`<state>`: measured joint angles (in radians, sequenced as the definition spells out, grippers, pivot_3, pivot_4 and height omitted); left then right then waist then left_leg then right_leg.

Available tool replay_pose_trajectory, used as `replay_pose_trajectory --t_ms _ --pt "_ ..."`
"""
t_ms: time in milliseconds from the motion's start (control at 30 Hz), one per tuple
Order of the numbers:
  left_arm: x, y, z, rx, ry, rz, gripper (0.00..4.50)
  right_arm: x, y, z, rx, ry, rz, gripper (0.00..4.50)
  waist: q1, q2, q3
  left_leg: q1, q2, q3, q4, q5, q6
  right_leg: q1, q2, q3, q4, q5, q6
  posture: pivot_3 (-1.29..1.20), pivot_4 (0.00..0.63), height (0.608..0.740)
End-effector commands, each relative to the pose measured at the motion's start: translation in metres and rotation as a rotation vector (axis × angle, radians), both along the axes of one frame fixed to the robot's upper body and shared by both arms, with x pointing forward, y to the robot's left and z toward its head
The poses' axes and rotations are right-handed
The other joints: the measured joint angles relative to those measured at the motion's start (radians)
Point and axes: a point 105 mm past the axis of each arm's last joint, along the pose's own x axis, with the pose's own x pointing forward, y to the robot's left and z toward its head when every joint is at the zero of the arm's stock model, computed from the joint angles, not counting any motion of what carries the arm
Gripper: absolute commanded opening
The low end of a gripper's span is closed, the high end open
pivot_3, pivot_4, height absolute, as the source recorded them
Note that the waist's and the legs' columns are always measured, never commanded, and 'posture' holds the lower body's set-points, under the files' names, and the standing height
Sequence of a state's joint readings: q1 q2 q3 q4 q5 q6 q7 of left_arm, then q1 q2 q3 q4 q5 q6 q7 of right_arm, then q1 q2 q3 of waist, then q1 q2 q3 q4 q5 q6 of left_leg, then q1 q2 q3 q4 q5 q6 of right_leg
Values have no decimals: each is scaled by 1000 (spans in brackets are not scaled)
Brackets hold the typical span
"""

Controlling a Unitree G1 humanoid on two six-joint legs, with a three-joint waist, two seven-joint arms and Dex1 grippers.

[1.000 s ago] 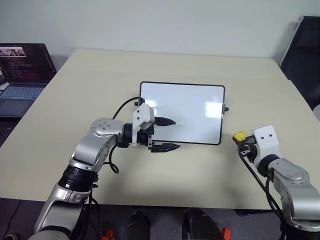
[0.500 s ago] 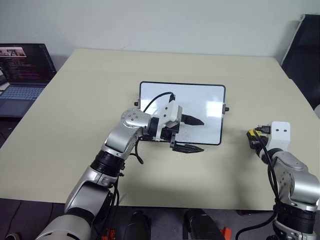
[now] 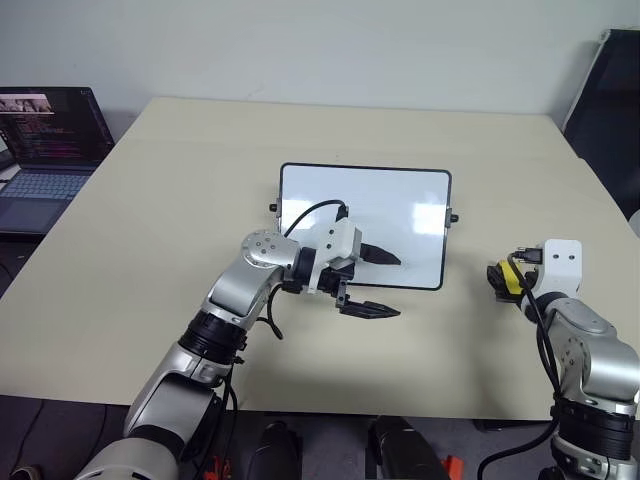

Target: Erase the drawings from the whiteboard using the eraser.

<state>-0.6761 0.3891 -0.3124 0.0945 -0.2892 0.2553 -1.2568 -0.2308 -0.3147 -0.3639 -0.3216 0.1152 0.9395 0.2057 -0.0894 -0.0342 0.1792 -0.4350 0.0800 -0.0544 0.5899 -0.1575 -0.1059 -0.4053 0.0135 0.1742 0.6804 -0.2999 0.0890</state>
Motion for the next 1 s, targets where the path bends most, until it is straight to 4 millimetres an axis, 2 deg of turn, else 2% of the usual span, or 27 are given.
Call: replay_pose_trajectory --t_ms 33,100,133,200,300,367,467,567,700,900,1000 --pt "13 25 11 -76 -8 181 4500 -4 22 36 -34 -157 133 4463 -1 1 0 0 0 0 0 0 0 0 0 0 0 0 0 0 150 740" --pt "17 38 10 -108 12 285 4500 -12 29 43 -41 -198 174 4463 -1 1 0 0 1 0 0 0 0 0 0 0 0 0 0 0 150 740" --pt "21 47 16 -181 -5 385 4500 -20 33 46 -49 -226 191 4463 0 1 0 0 1 -1 -1 0 0 0 0 -1 0 0 0 0 150 740" --pt "32 78 26 -384 28 700 4500 -34 38 49 -125 -282 168 4463 5 1 0 0 1 -1 -1 0 0 0 0 -1 0 -1 1 0 150 740" --pt "15 102 14 -440 66 885 4500 -47 39 49 -213 -382 82 4463 7 -1 -1 -1 0 -1 -1 -1 -1 0 -1 -1 0 -3 1 0 150 740" --pt "9 114 6 -438 60 1000 4500 -53 42 41 -230 -424 58 4463 7 -1 -1 0 0 -1 -1 -1 -1 0 -1 -1 0 -3 1 0 150 740" --pt "4 136 -3 -415 11 1148 4500 -64 52 16 -229 -402 64 4463 10 -1 -2 1 0 -1 2 0 -1 1 -1 -1 0 -4 -5 0 150 740" --pt "1 152 -12 -391 -5 1243 4500 -77 47 10 -110 -436 -20 4463 8 -2 -2 2 0 0 4 0 -1 2 -2 0 0 -2 -7 0 150 740" --pt "6 158 -15 -387 -2 1304 4500 -85 38 11 -33 -464 -79 4463 6 -3 -3 3 -1 0 5 0 -1 0 -2 1 -1 -2 -7 0 150 740" --pt "8 169 -28 -353 7 1382 4500 -92 40 5 -56 -417 -65 4463 6 -4 -4 4 0 1 4 0 -1 0 -2 1 -1 -2 -7 0 150 740" --pt "11 173 -26 -358 -13 1407 4500 -90 38 6 -73 -408 -56 4463 6 -4 -4 2 0 1 2 0 -1 1 -2 1 -1 -2 -8 0 150 740"
